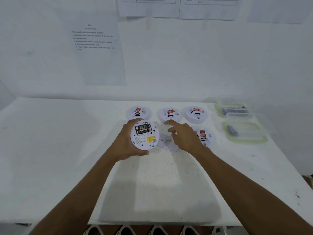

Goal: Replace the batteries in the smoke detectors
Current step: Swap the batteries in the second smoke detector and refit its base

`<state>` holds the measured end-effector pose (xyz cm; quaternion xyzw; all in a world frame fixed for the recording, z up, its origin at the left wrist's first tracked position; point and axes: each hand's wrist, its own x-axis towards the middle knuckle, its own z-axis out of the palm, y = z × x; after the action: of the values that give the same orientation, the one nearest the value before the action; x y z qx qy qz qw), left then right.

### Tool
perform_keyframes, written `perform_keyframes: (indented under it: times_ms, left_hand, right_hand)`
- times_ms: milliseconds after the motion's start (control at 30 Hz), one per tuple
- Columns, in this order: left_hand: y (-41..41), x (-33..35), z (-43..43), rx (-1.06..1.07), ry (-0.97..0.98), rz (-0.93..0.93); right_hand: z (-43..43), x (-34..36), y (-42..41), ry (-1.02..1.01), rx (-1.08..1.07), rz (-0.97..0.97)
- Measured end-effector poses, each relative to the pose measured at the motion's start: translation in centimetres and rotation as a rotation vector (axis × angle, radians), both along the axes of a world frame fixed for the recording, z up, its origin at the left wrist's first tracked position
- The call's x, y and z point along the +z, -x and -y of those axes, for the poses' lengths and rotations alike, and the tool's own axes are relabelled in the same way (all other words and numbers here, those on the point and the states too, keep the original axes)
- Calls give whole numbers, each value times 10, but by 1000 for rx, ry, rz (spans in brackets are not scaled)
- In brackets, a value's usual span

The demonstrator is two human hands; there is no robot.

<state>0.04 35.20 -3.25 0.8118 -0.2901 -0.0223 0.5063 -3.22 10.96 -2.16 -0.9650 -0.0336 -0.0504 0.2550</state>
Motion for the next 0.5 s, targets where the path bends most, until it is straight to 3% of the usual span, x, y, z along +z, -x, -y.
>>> perform_keyframes:
  times_ms: [200, 500]
  left_hand:
    - [5, 4, 16, -45, -42, 15]
    - [9, 17, 65, -86, -83, 128]
  right_hand:
    - [-18, 22, 7, -362, -61, 195]
    - [-37, 47, 13, -306, -151, 199]
